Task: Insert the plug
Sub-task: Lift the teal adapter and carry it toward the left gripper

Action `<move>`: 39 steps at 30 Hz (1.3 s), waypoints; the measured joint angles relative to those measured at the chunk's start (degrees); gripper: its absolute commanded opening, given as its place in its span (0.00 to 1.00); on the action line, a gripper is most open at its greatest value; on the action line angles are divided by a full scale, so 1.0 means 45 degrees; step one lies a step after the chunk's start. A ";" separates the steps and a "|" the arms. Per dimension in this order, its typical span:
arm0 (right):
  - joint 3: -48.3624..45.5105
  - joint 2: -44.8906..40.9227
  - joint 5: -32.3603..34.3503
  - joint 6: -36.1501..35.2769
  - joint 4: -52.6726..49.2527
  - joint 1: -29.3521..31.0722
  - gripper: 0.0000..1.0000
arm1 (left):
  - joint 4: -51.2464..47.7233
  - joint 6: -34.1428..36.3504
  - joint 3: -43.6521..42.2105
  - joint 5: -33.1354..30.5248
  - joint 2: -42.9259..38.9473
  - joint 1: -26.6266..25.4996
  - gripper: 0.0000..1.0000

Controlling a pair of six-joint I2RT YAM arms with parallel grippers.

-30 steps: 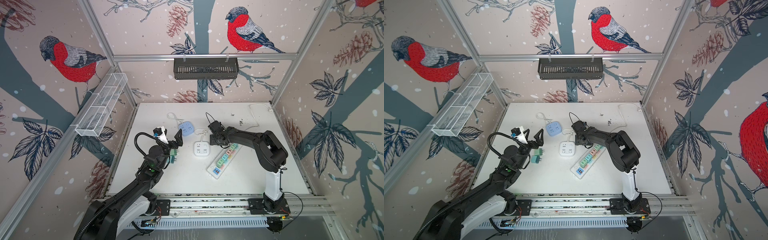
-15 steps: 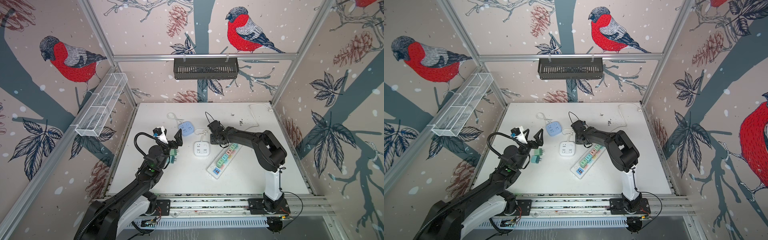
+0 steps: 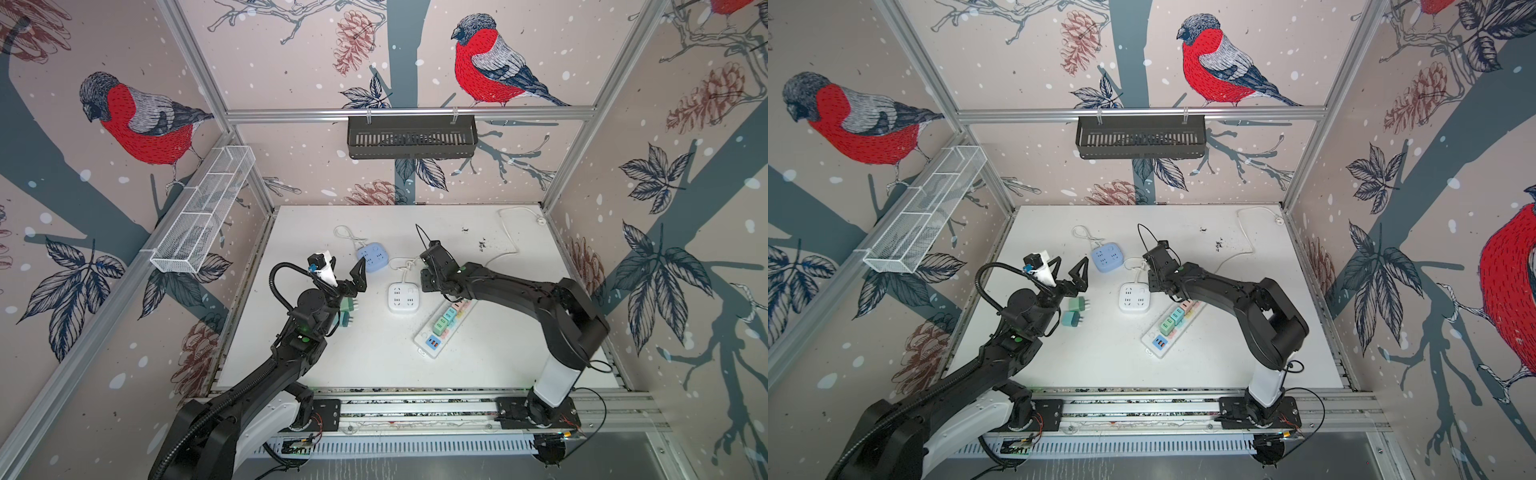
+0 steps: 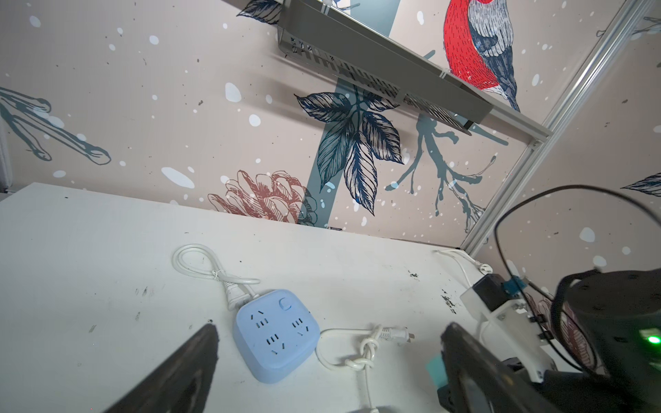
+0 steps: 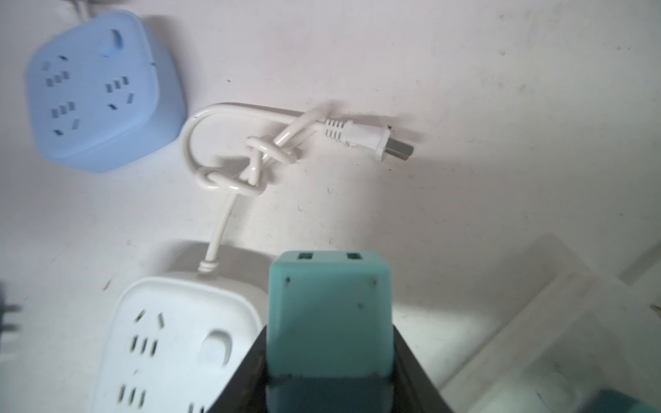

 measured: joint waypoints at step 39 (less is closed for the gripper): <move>-1.1006 -0.9850 0.2516 -1.3109 1.4882 0.4663 0.00 | 0.0311 0.1812 0.0457 0.9588 0.0146 -0.0763 0.86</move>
